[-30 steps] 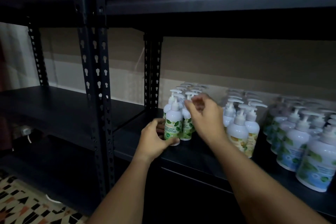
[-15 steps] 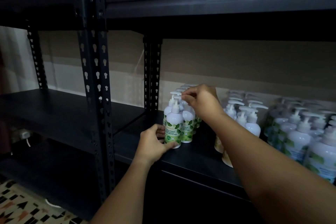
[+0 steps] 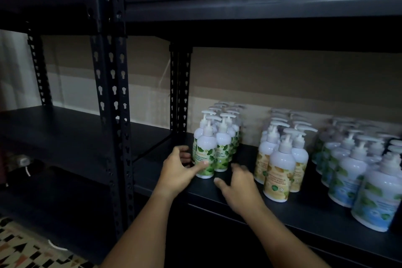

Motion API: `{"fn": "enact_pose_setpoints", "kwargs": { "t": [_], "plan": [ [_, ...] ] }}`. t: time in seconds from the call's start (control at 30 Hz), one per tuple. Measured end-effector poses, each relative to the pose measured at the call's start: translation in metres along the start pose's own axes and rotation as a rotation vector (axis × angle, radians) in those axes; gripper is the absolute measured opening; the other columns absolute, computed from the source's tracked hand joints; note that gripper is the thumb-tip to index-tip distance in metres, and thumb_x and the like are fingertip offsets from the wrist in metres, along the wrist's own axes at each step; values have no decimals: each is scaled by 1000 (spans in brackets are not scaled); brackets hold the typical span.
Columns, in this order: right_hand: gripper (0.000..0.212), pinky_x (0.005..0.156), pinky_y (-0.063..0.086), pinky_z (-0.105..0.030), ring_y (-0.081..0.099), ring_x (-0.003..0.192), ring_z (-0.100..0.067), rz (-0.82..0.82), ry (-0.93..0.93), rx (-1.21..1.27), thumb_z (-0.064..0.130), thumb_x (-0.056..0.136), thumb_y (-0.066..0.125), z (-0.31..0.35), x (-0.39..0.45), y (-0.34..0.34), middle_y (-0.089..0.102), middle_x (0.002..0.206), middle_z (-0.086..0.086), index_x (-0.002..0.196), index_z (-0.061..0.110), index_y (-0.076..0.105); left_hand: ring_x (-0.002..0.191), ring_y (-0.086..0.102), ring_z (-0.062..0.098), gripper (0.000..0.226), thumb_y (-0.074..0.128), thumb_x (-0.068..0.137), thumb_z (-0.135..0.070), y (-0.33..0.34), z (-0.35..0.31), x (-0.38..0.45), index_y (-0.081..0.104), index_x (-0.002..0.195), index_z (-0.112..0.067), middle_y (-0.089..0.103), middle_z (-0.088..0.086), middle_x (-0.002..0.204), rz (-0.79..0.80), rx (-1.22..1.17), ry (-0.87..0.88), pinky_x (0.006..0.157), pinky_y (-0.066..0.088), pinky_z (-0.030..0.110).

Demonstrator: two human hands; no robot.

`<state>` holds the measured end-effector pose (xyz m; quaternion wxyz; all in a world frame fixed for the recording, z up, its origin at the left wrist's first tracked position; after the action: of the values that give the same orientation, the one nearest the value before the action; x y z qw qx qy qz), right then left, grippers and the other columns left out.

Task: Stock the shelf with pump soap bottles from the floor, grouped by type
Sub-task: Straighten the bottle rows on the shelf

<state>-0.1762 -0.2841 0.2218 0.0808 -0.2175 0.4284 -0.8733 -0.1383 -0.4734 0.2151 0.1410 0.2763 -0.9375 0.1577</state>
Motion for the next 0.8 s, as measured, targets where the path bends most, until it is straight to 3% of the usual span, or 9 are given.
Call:
{"fn": "enact_pose_setpoints", "kwargs": {
  "t": [0.1,0.17,0.27,0.33,0.4,0.5,0.6,0.73,0.8],
  "plan": [
    [83,101,48,-35,54,125,-30,-31,-3,97,57,84,74,0,1,3,55,134,-14,148,14,42,121,60,8,95,90,71,-53,-2,3,5,44,149,-22,61,-1,132,63,-77,-50,100,49,25],
    [119,104,48,-36,51,130,-30,3,6,197,74,68,77,2,4,3,50,139,-14,158,18,24,138,50,14,125,94,58,-61,-1,7,11,30,159,-25,51,-1,149,162,-127,-99,114,44,36],
    [157,115,42,-39,38,145,-23,11,-2,317,89,47,78,7,11,8,32,161,-6,162,28,-10,151,32,16,154,100,43,-56,3,6,21,11,166,-30,30,-4,168,328,-200,-126,119,35,34],
    [165,120,38,-41,27,152,-19,-33,-35,393,91,39,79,11,20,12,18,168,0,159,34,-18,142,40,6,154,103,45,-41,7,7,30,8,166,-32,33,-11,165,419,-258,-111,108,40,20],
    [171,125,28,-41,7,157,-12,-41,-56,469,86,37,83,17,27,16,-5,171,9,153,39,-32,124,52,-10,149,105,46,-29,10,5,36,14,165,-33,47,-24,148,476,-315,-71,92,48,9],
    [177,128,21,-38,-8,155,0,-72,-107,554,70,34,95,23,37,19,-24,166,21,146,46,-40,119,64,-6,135,101,43,-22,16,3,47,31,158,-35,65,-25,131,544,-385,-29,89,55,16],
    [181,127,25,-37,-7,154,5,-122,-125,607,53,30,103,23,49,20,-23,165,24,146,53,-37,121,67,7,117,102,44,-21,23,-1,56,45,144,-39,72,-15,128,638,-421,38,90,57,23],
    [183,120,35,-26,0,154,6,-122,-146,657,40,27,107,19,61,27,-20,165,27,142,62,-35,135,59,13,138,104,42,-46,28,-4,66,28,157,-38,62,-10,145,706,-436,85,99,55,28],
    [182,118,41,-37,10,156,-4,-120,-154,647,40,27,108,16,67,33,-7,170,21,145,62,-30,134,59,10,143,104,39,-48,30,-4,68,25,158,-39,62,-12,144,718,-463,72,98,55,27]
  ]
}}
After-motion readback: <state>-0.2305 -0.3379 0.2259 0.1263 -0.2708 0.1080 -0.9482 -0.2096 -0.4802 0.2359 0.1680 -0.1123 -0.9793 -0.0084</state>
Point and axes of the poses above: each hand's wrist, its own x-axis towards the middle knuckle, its own y-axis out of the palm, z = x × y, the point moved 4 cm from there along x, towards the middle knuckle
